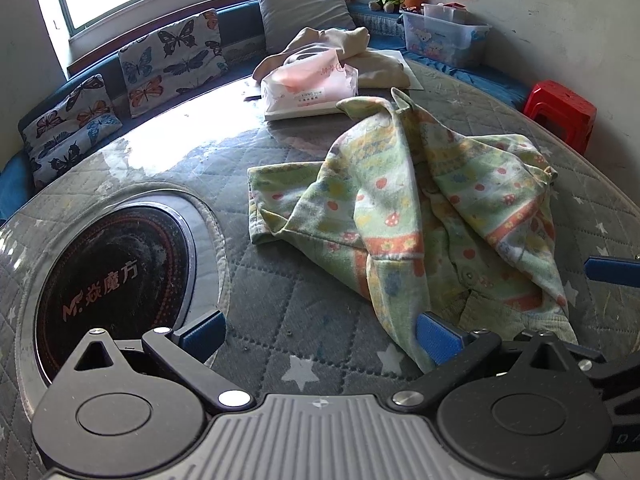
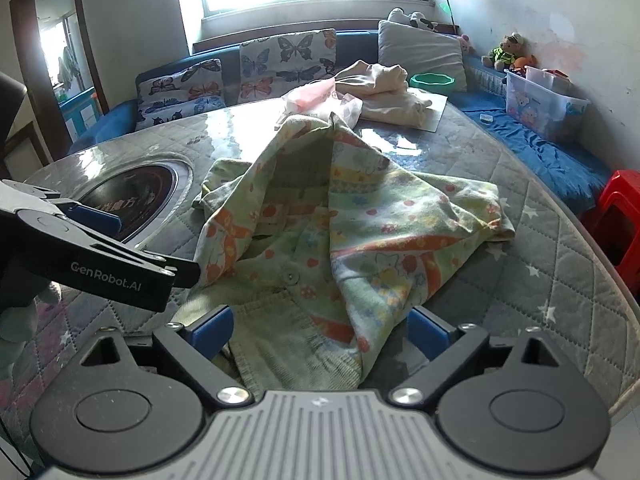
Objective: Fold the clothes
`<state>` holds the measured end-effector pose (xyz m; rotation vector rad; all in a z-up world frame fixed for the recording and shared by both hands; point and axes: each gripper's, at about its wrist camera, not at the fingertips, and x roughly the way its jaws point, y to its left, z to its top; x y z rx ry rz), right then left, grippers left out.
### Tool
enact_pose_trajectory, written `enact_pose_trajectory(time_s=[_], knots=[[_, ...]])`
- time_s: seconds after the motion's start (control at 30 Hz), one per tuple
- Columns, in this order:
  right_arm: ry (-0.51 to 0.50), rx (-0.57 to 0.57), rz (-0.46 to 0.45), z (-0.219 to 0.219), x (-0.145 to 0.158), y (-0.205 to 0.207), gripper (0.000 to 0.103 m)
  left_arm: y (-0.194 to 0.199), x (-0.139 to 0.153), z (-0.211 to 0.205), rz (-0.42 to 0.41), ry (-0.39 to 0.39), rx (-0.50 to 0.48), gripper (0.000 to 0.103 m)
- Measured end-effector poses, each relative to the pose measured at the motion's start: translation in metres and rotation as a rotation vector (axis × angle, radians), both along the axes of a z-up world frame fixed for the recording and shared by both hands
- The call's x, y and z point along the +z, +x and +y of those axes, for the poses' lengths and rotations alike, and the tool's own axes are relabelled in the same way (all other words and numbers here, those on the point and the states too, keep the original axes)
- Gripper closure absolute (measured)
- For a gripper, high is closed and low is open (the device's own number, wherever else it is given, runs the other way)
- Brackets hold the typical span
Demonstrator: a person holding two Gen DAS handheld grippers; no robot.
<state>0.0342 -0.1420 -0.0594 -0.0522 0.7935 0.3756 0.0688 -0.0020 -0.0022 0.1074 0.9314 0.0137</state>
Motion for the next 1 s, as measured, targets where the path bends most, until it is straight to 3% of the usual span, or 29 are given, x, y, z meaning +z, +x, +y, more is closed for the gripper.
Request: enact_pose_trajectory(time_s=[0.3,0.6,1.0], knots=[[-0.006,0.013,-0.008,0.003,-0.001,0.014,0.010,0.009,0.003,0.002,0.000,0.004,0.007,0.000],[-0.050,0.011,-0.020,0.004,-0.008,0.031,0.021,0.021,0.014,-0.003,-0.037,0.005,-0.003,0.000],[-0.106,0.012,-0.031,0.009,-0.022,0.046,0.030,0.045,0.026,-0.020,-0.072,-0.028,-0.039,0.007]])
